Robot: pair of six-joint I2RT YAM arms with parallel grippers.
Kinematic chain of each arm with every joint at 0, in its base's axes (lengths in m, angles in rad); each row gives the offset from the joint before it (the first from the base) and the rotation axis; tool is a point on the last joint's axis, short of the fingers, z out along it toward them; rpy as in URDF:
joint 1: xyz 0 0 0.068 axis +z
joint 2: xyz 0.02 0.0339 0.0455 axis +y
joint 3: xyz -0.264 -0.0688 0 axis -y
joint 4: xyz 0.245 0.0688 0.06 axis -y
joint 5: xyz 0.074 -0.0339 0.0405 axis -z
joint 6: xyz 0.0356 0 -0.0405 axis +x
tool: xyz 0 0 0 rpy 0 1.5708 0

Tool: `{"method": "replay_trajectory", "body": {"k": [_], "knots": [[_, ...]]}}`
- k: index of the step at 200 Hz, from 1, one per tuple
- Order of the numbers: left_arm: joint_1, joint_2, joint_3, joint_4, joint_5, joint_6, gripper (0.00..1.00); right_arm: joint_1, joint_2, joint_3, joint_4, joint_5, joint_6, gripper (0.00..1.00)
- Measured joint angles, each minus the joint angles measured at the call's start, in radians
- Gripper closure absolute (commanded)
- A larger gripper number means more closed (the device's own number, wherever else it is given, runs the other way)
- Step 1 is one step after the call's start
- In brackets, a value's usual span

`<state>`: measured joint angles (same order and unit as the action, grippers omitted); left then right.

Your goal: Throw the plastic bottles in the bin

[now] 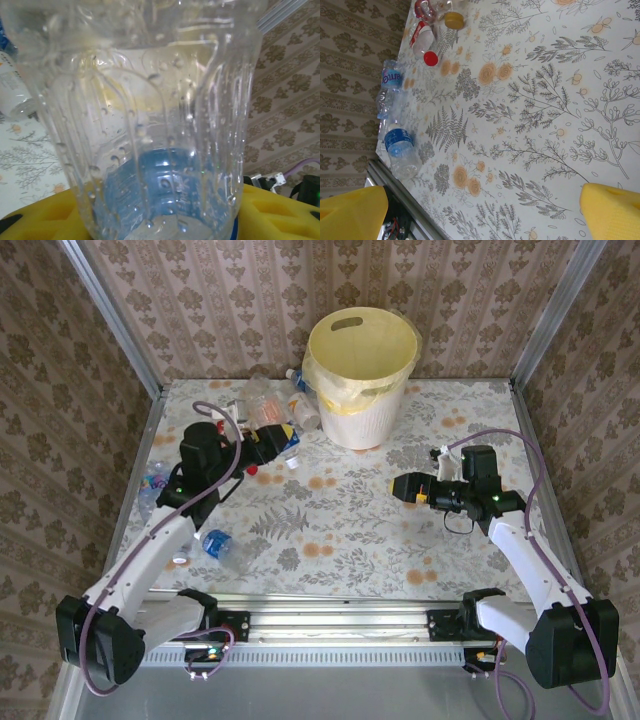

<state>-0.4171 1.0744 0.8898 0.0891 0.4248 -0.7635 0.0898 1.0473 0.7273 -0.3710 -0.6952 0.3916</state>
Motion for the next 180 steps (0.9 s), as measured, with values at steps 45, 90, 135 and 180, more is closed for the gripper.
{"method": "replay_trajectory", "body": {"k": [45,90,135,180], "knots": [[0.0,0.051,0.012,0.062,0.014,-0.012,0.78,0.0,0.0,0.0,0.0,0.0,0.0,0.0],[0.0,0.362,0.378,0.025,0.054,-0.011,0.78,0.0,0.0,0.0,-0.001,0.0,0.0,0.0],[-0.027,1.011,1.436,-0.218,0.097,0.016,0.02,0.0,-0.001,0.0,-0.005,0.0,-0.004,0.0],[-0.023,1.395,1.986,-0.601,0.15,0.008,0.0,0.0,0.0,0.0,-0.007,0.0,-0.004,0.0]]}}
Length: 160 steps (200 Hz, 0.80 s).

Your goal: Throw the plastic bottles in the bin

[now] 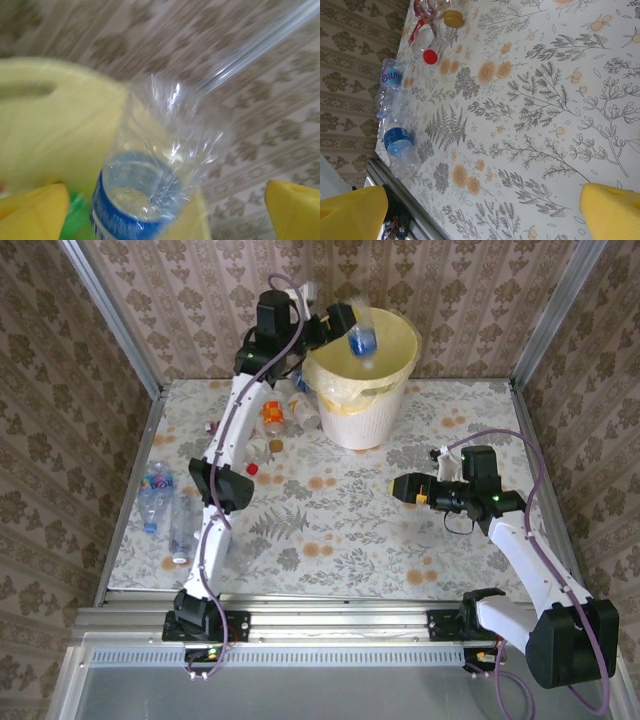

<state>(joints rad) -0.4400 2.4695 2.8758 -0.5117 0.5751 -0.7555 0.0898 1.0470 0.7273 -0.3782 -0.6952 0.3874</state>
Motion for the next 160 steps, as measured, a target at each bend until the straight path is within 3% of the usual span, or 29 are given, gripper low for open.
{"method": "replay_trajectory", "body": {"k": [33,94,119,160], "knots": [[0.031,-0.41,-0.537,-0.022,-0.042,0.08,0.0,0.0,0.003,0.0,0.002,0.0,0.0,0.0],[0.05,-1.044,-0.848,-0.075,-0.249,0.262,0.0,0.0,0.014,0.0,0.009,-0.001,0.001,0.0],[0.05,-1.201,-1.057,-0.146,-0.356,0.298,0.0,0.0,0.024,0.0,0.011,-0.001,0.0,0.0],[0.056,-1.329,-1.413,-0.302,-0.492,0.299,0.0,0.0,0.028,0.0,0.011,-0.001,0.0,0.0]]}}
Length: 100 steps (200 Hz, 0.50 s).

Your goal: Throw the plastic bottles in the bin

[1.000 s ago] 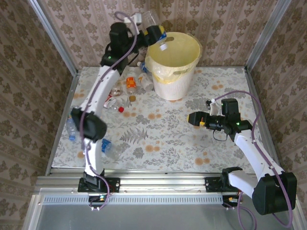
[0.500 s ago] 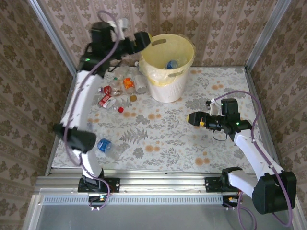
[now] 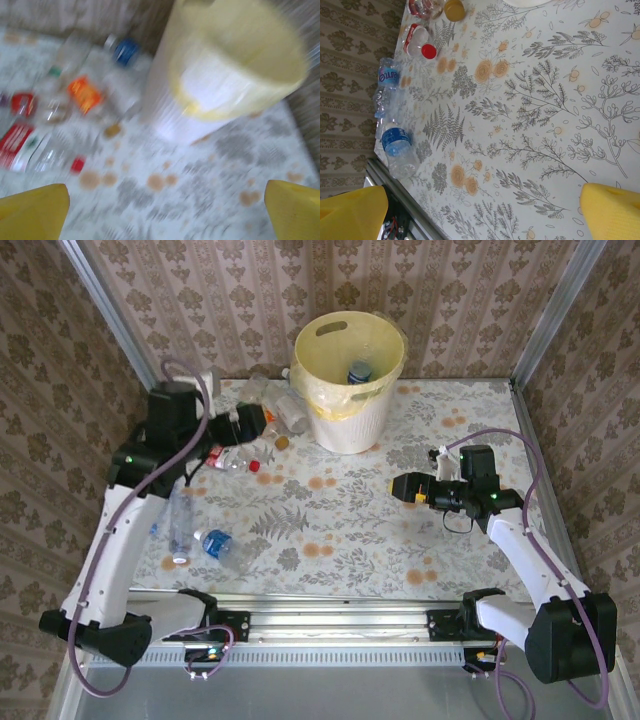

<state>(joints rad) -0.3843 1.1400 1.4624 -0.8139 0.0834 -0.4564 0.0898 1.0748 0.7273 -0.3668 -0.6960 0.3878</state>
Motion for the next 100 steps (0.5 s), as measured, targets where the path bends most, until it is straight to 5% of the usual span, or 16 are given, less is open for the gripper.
{"method": "replay_trajectory", "body": {"k": [56,100], "knots": [[0.009,-0.343,-0.419,-0.125,-0.06,-0.154,0.0,0.0,0.007,0.0,-0.001,0.0,0.0,0.0],[0.02,-0.425,-0.597,-0.169,-0.06,-0.348,0.0,0.0,0.007,0.0,0.0,0.0,0.0,0.0]]}}
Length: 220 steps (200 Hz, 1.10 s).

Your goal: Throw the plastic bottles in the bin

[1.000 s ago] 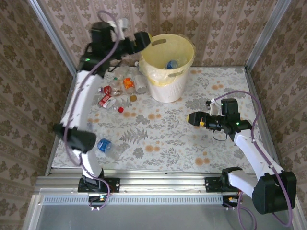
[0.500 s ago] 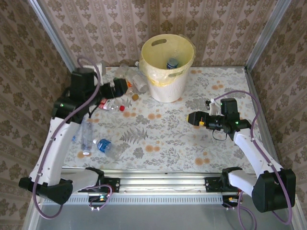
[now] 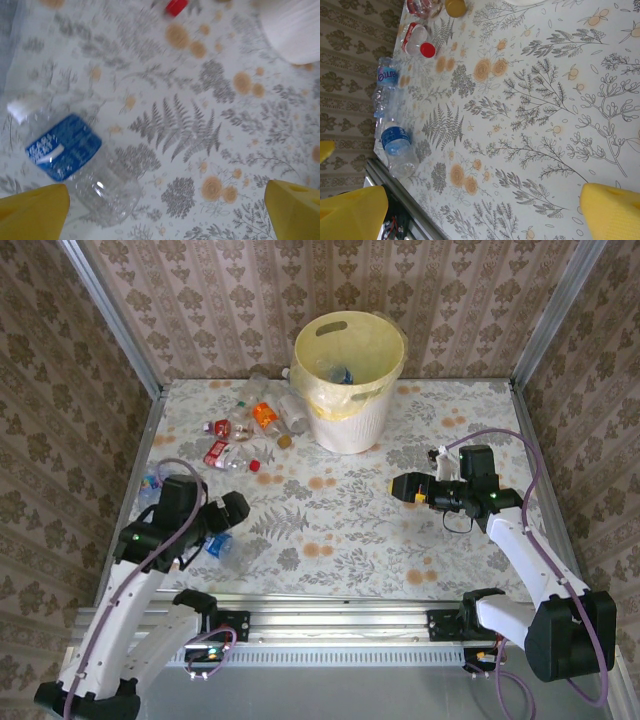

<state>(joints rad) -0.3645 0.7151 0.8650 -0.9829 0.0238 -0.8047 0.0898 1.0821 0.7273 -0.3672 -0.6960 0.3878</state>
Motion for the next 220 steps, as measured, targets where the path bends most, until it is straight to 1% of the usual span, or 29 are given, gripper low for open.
{"method": "replay_trajectory", "body": {"k": [35,64,102,158,182,197,209,220], "knots": [[0.014,-0.015,-0.111,-0.026,0.007,-0.16,0.0,0.0,0.0,0.0,0.0,0.0,0.0,0.0],[0.041,-0.026,-0.212,-0.026,0.029,-0.246,0.0,0.0,0.0,0.0,0.0,0.0,0.0,0.0],[0.071,-0.002,-0.283,-0.013,0.05,-0.301,0.0,0.0,0.0,0.0,0.0,0.0,0.0,0.0],[0.124,0.039,-0.363,0.057,0.057,-0.326,0.01,0.0,0.0,0.0,0.0,0.0,0.0,0.0],[0.13,0.098,-0.372,0.102,0.059,-0.325,0.05,0.0,0.0,0.0,0.001,-0.008,0.003,0.0],[0.13,0.124,-0.383,0.13,0.061,-0.325,0.09,0.0,0.0,0.0,0.001,-0.021,0.006,0.0],[0.131,0.131,-0.399,0.156,0.065,-0.325,0.14,0.0,0.0,0.0,0.001,-0.024,0.008,0.0],[0.132,0.137,-0.414,0.177,0.07,-0.321,0.21,0.0,0.0,0.0,0.001,-0.026,0.008,0.0]]}}
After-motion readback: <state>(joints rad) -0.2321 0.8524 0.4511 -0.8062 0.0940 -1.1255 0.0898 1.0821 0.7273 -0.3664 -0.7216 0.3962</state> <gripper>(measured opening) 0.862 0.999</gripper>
